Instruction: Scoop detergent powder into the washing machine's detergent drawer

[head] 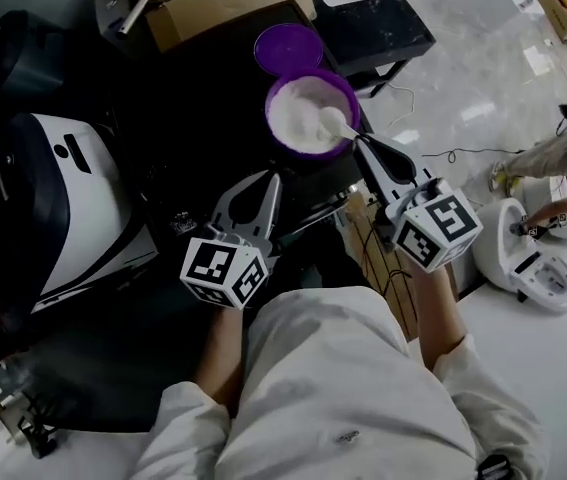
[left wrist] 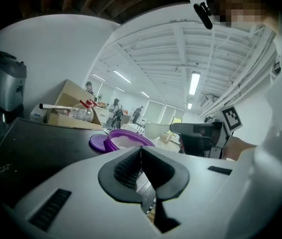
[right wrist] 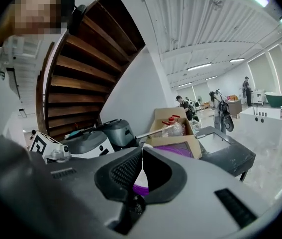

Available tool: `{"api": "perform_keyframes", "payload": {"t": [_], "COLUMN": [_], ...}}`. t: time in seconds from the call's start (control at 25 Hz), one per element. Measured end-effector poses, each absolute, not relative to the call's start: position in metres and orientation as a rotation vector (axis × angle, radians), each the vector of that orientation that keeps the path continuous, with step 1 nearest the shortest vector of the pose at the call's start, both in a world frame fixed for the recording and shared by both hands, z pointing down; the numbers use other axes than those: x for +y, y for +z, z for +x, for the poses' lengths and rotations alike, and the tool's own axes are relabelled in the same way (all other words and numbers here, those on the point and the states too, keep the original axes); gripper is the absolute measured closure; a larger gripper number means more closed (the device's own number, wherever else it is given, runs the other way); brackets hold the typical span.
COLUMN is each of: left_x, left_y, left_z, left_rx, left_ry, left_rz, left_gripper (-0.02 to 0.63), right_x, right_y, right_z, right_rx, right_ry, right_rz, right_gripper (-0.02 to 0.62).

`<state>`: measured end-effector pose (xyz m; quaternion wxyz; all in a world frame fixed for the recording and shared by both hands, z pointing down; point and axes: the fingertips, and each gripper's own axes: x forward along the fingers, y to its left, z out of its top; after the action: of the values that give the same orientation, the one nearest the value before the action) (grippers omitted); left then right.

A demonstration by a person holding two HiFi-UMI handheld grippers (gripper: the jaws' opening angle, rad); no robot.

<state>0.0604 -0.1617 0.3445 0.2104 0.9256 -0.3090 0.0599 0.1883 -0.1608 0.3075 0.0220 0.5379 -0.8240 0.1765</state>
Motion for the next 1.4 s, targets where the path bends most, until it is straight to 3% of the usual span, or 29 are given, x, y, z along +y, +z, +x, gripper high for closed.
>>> {"api": "perform_keyframes", "payload": {"t": [1.4], "left_x": [-0.191], "left_y": [0.36], "left_z": [0.074], "left_rx": [-1.309], "left_ry": [0.172], "left_rz": [2.356], "left_gripper": [0.586], "right_x": [-0.235], "right_y": [0.38], "right_z": [0.191], "right_rx": [-2.392], "right_ry": [0.434], "right_rz": [0.971], "right_gripper": [0.586]}}
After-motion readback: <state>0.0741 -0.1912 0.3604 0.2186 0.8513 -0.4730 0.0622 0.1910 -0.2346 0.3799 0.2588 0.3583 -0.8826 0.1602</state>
